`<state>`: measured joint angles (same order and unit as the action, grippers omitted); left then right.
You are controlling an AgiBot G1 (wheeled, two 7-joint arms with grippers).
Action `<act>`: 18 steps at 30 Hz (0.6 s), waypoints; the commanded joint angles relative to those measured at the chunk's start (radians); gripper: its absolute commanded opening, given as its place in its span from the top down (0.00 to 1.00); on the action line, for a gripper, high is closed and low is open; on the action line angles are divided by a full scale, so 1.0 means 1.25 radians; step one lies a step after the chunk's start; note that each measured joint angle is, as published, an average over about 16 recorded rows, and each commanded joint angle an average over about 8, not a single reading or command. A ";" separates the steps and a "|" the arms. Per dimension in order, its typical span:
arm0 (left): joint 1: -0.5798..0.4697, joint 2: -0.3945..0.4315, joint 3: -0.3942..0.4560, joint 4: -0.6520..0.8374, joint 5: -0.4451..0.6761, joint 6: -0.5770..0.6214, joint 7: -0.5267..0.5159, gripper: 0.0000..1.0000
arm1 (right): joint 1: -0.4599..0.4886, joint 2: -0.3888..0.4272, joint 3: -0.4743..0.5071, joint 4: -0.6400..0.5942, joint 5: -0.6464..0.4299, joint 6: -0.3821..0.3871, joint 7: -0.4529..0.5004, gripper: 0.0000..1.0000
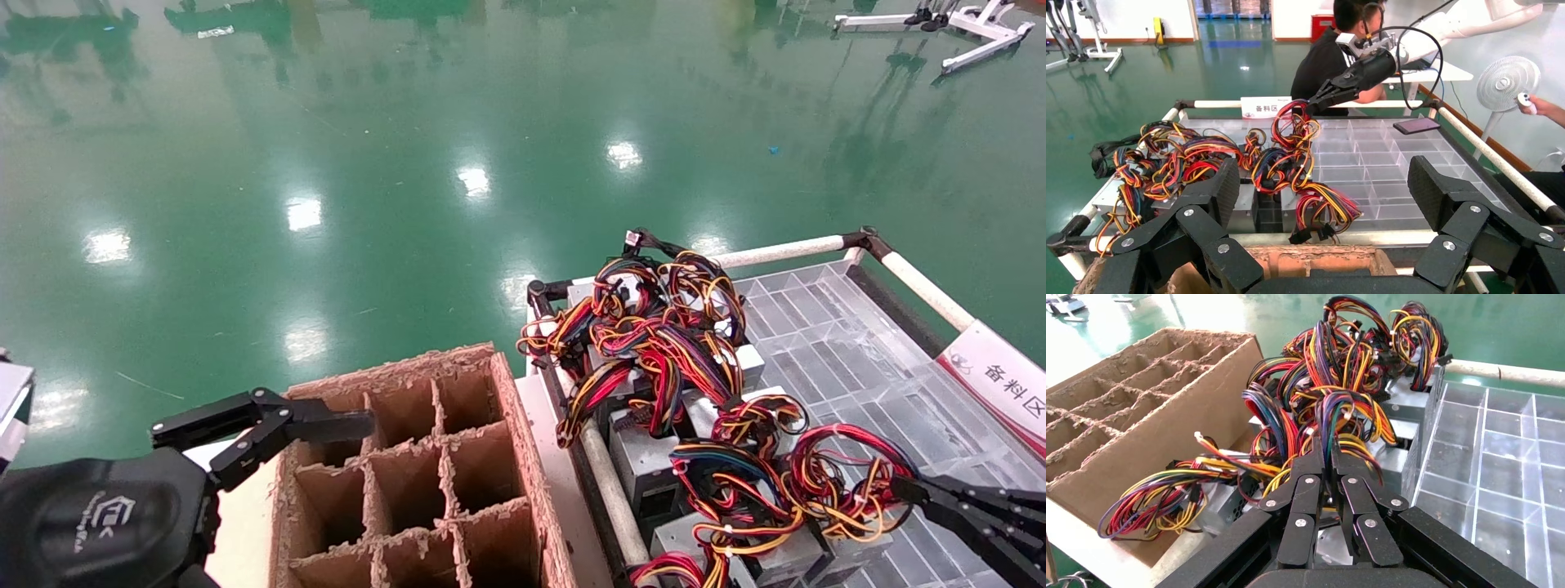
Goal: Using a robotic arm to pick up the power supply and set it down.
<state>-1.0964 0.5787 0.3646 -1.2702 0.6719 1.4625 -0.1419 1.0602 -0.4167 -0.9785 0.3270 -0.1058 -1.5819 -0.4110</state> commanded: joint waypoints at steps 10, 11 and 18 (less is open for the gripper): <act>0.000 0.000 0.000 0.000 0.000 0.000 0.000 0.00 | 0.024 0.025 -0.006 0.039 -0.022 0.011 0.009 0.00; 0.000 0.000 0.000 0.000 0.000 0.000 0.000 0.00 | 0.031 0.033 -0.007 0.052 -0.027 0.013 0.015 0.00; 0.000 0.000 0.000 0.000 0.000 0.000 0.000 0.00 | 0.068 0.084 -0.004 0.144 -0.028 0.019 0.073 0.00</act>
<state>-1.0964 0.5787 0.3647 -1.2697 0.6718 1.4625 -0.1417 1.1330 -0.3200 -0.9798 0.4942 -0.1343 -1.5602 -0.3269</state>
